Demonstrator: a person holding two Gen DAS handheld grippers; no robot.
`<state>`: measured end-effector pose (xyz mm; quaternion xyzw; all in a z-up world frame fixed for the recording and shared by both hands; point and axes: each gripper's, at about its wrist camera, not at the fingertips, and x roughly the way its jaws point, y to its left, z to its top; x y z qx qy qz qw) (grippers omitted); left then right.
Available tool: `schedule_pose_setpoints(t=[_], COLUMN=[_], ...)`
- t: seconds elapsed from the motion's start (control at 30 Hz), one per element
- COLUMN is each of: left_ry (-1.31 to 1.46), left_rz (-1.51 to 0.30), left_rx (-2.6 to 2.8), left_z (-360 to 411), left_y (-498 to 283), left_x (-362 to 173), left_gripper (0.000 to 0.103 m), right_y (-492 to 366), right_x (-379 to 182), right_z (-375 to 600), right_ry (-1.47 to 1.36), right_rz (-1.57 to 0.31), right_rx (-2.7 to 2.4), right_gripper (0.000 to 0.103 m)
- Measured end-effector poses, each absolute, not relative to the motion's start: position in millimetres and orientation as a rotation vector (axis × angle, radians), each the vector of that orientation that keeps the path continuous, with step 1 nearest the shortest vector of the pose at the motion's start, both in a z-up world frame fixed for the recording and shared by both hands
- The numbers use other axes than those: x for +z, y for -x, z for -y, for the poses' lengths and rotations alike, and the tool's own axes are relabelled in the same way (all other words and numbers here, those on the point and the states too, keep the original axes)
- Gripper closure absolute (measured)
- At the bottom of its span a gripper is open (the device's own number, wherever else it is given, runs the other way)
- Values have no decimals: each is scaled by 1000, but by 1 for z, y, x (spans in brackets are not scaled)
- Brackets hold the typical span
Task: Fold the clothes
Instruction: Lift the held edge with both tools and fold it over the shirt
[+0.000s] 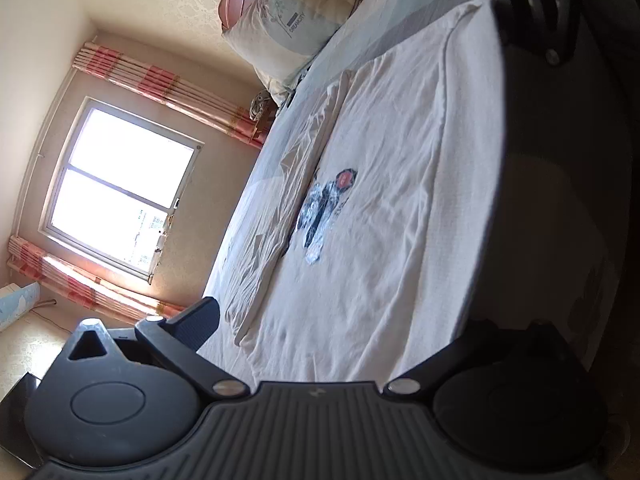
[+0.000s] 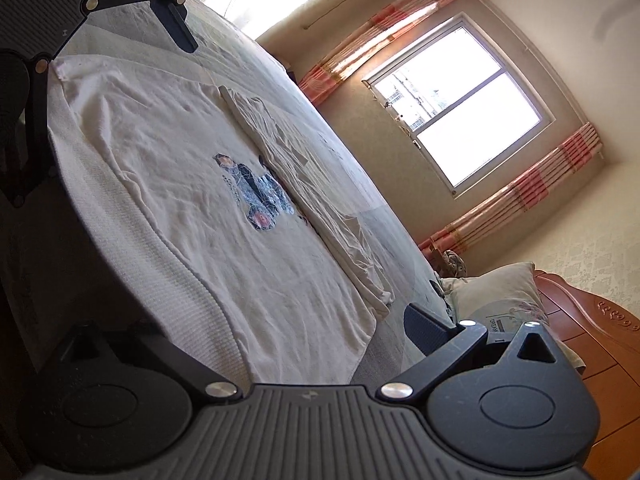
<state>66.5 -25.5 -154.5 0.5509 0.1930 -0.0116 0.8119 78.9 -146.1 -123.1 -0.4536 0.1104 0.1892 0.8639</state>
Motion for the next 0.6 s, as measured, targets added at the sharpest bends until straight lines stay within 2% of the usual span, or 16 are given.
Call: schedule_pose_setpoints(t=[0.6], left_ry=[-1291], left_rz=[-391], left_rx=[114], left_z=[17], left_y=[-78], left_x=[-163], left_gripper=[1], right_y=[-78], right_x=[-147], right_z=[150], right_ry=[1036], right_rz=[-233], right_rx=[336], right_gripper=[0])
